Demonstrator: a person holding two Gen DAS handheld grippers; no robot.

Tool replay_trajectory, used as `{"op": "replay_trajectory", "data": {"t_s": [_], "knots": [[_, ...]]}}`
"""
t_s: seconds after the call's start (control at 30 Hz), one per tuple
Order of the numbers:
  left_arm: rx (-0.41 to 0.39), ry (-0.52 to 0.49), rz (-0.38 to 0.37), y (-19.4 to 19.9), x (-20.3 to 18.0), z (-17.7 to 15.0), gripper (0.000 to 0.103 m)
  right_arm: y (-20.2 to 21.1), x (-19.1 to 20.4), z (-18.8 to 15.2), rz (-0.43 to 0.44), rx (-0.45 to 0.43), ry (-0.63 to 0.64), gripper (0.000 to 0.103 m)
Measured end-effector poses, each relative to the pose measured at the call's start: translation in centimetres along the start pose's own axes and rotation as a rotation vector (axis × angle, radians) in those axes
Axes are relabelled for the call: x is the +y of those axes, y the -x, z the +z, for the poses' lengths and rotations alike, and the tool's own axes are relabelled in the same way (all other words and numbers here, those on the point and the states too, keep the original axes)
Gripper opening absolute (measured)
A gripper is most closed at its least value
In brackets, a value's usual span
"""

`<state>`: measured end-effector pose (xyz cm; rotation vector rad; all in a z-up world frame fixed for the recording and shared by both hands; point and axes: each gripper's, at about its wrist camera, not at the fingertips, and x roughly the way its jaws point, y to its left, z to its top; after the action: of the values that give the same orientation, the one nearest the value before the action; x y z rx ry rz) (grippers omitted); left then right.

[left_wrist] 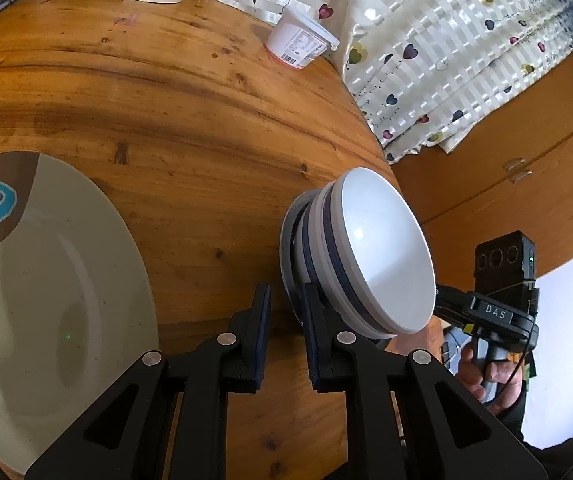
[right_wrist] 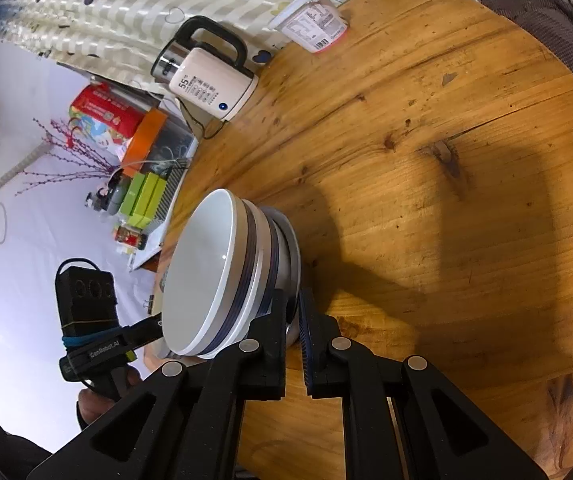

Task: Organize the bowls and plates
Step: 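Lift the steel bowl with nested bowls and carry it toward the beige plates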

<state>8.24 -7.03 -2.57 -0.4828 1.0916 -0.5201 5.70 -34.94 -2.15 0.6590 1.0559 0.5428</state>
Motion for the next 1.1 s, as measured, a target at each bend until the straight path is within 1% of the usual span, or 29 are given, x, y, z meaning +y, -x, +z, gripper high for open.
{"op": "replay_trajectory", "data": {"t_s": [0.07, 0.13, 0.2, 0.77, 0.93, 1.1], "knots": [[0.002, -0.009, -0.004, -0.1, -0.2, 0.0, 0.011, 0.0, -0.1, 0.0, -0.001, -0.001, 0.001, 0.009], [0.004, -0.012, -0.011, -0.1, -0.2, 0.1, 0.01, 0.1, -0.1, 0.0, 0.001, -0.002, -0.001, 0.009], [0.006, -0.013, -0.019, -0.2, -0.3, 0.1, 0.007, 0.1, -0.2, 0.1, 0.001, -0.004, -0.003, 0.009], [-0.002, -0.022, -0.023, -0.2, -0.6, 0.3, 0.007, 0.3, -0.1, 0.3, -0.011, -0.005, -0.002, 0.008], [-0.014, -0.023, -0.019, 0.3, -0.8, 0.6, 0.007, 0.4, 0.4, 0.5, -0.009, -0.006, 0.004, 0.008], [-0.042, -0.029, -0.013, 1.4, -0.6, 0.7, 0.007, 0.3, 1.3, 0.7, -0.004, -0.002, 0.017, 0.008]]}}
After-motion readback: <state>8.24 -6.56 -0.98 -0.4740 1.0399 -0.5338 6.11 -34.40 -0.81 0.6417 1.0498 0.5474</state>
